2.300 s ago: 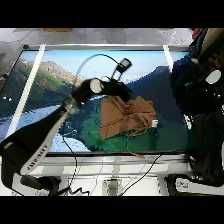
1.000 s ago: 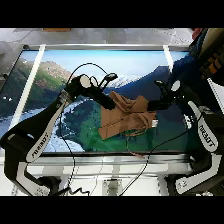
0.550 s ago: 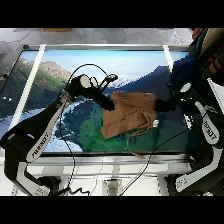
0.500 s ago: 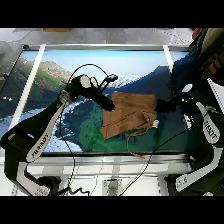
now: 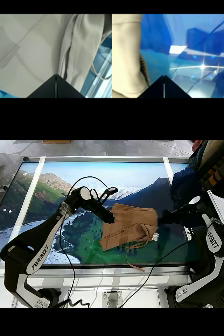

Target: Fold the clothes and pants, and hang the long-sleeved shirts on hangers.

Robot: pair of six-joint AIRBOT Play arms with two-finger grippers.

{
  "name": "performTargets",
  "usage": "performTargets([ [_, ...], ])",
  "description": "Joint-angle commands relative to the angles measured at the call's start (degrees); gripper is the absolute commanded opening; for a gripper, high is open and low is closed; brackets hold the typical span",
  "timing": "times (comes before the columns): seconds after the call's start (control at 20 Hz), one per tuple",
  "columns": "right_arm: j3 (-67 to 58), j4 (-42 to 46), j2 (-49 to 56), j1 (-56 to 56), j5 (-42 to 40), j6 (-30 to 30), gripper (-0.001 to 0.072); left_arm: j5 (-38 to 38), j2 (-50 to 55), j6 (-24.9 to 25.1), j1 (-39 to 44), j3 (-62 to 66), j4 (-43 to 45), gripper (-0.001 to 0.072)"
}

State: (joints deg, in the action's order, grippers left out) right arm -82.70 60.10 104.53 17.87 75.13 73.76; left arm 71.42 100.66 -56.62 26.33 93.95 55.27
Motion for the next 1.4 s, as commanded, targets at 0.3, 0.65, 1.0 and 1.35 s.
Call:
performTargets([
  [0.3, -0.90, -14.49, -0.13, 2.93, 18.08, -12.98, 0.0025, -39.80, 3.89, 0.02, 7.41, 0.00, -7.23, 0.0012],
  [0.65, 2.58, -22.21, -0.44, 2.99, 18.91, -17.97, 0.0027, -50.88, 10.29, 0.04, 19.65, 0.24, -2.05, 0.0011],
  [1.0, 2.60, -9.14, -0.42, 4.39, 13.42, -11.06, 0.0498, -31.34, 10.43, 0.00, 23.32, 0.24, 2.40, 0.0012],
  [1.35, 2.60, -7.23, 0.04, 4.35, 6.75, -7.78, 0.0565, -15.89, 8.48, 0.00, 23.32, 0.31, -4.83, 0.0012],
])
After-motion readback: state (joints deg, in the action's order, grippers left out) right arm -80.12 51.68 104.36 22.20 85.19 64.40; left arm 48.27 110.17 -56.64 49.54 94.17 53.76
